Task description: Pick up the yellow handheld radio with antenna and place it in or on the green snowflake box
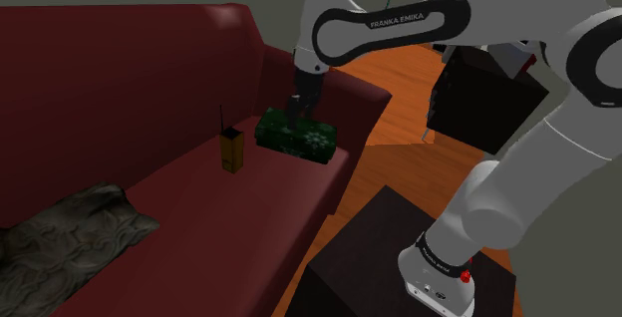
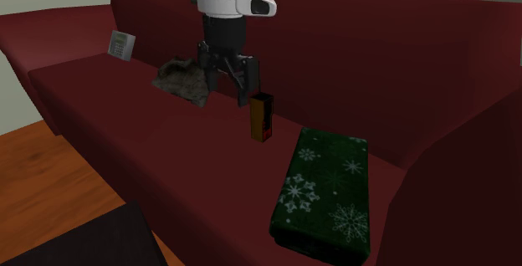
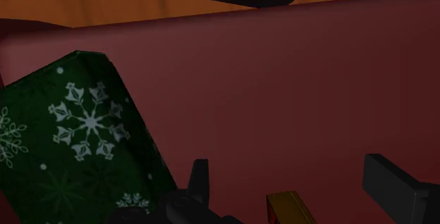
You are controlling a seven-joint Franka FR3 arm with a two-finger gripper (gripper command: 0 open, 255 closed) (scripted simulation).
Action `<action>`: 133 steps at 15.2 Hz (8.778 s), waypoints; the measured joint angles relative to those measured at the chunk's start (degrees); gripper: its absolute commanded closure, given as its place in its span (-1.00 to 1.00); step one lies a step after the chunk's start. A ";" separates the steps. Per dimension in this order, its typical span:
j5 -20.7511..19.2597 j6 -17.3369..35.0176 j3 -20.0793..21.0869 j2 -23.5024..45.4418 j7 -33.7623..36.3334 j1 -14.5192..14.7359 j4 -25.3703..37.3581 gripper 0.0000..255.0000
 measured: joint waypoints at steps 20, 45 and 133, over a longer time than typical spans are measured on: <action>-8.61 8.58 1.97 35.07 6.59 5.54 30.54 -1.00; -8.68 8.81 1.95 35.41 6.67 5.61 30.65 1.00; -2.70 -3.69 -6.89 15.97 -22.14 -12.33 24.34 -1.00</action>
